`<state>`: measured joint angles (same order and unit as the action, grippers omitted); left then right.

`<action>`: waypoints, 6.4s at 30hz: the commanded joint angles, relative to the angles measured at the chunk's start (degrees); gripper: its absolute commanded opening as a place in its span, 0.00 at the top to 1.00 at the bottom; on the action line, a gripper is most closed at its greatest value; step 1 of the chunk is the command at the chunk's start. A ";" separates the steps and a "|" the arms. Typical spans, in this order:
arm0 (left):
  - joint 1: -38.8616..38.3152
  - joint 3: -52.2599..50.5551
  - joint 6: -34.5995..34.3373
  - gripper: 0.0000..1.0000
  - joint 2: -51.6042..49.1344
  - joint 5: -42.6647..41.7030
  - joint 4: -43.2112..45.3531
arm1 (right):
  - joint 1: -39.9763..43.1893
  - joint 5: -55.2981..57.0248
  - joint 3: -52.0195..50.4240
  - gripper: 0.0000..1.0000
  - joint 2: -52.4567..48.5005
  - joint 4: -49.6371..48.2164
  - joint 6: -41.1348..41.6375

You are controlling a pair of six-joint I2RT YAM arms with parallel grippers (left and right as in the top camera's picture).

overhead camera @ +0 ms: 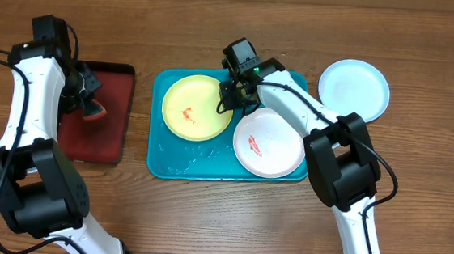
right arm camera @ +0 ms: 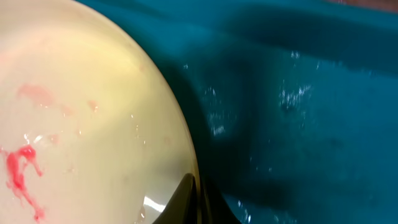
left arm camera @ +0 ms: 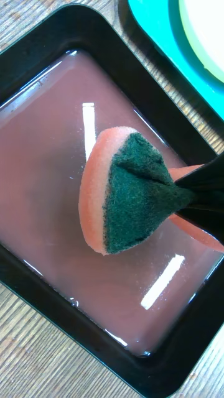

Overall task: Clean dirty plates on tray and stack at the side
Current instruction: 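Carry the sponge with the left gripper from the water onto the yellow plate, then scrub the yellow plate with the sponge while the right gripper holds it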

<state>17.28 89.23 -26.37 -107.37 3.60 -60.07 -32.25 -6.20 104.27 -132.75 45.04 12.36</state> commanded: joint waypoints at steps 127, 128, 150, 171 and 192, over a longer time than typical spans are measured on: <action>-30.12 -1.51 1.90 0.96 -14.05 -14.08 8.55 | -1.44 -2.89 2.80 0.95 -3.37 8.07 7.63; -30.45 -2.40 1.88 0.96 -14.05 -14.21 9.18 | -1.44 -2.89 2.82 0.95 -3.37 8.00 7.63; -27.04 3.63 1.92 0.96 -14.03 5.18 -4.96 | -1.44 -2.89 2.80 0.95 -3.37 8.20 7.61; -31.89 -3.15 11.26 0.96 -14.12 -13.77 -1.29 | -1.44 -2.89 2.80 0.95 -3.37 8.24 7.58; -29.73 -2.16 -4.13 0.96 -14.12 22.43 -2.64 | -1.44 -2.89 2.80 0.96 -3.37 8.17 7.63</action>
<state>-12.99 87.22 -25.96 -120.57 18.63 -64.25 -34.17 -11.81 107.98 -134.56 53.54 19.49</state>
